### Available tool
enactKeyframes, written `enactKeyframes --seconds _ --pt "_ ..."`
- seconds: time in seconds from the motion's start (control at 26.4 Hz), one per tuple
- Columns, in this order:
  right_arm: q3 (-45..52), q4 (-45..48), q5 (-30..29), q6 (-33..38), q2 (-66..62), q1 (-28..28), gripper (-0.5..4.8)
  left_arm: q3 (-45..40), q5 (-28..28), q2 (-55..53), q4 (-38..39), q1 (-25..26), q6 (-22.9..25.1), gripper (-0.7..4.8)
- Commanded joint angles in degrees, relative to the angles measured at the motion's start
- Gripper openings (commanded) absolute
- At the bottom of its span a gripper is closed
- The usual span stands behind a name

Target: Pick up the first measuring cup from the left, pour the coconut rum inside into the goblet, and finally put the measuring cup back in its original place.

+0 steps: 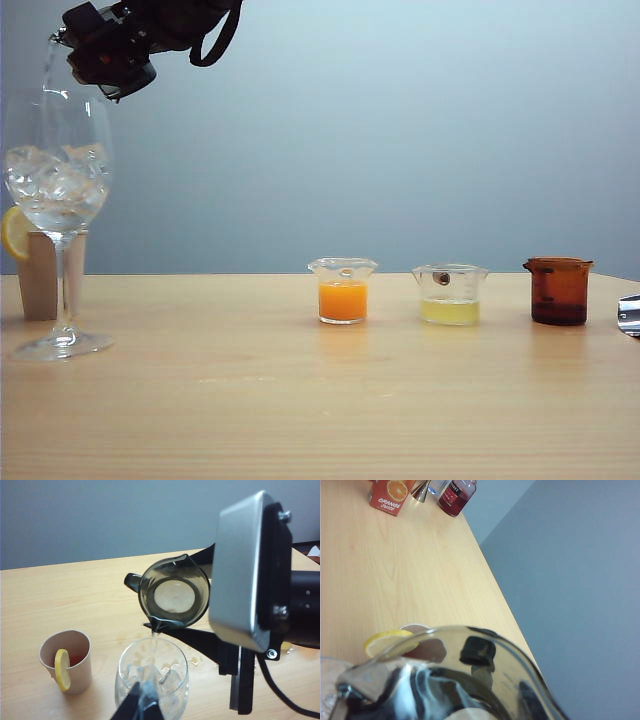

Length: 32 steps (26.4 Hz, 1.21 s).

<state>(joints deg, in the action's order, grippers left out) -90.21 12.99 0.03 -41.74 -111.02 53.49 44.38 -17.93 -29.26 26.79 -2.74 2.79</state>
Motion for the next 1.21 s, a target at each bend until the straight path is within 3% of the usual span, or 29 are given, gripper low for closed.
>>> enactKeyframes --seconds 0.04,1.21 --pt "-0.31 1.86 0.26 -2.23 0.28 0.55 -0.01 0.59 -0.26 0.07 -0.66 0.02 0.02 -0.05" --pt "-0.31 2.49 0.26 -9.73 0.26 0.96 -0.01 0.59 -0.26 0.07 -0.63 0.02 0.0 -0.05"
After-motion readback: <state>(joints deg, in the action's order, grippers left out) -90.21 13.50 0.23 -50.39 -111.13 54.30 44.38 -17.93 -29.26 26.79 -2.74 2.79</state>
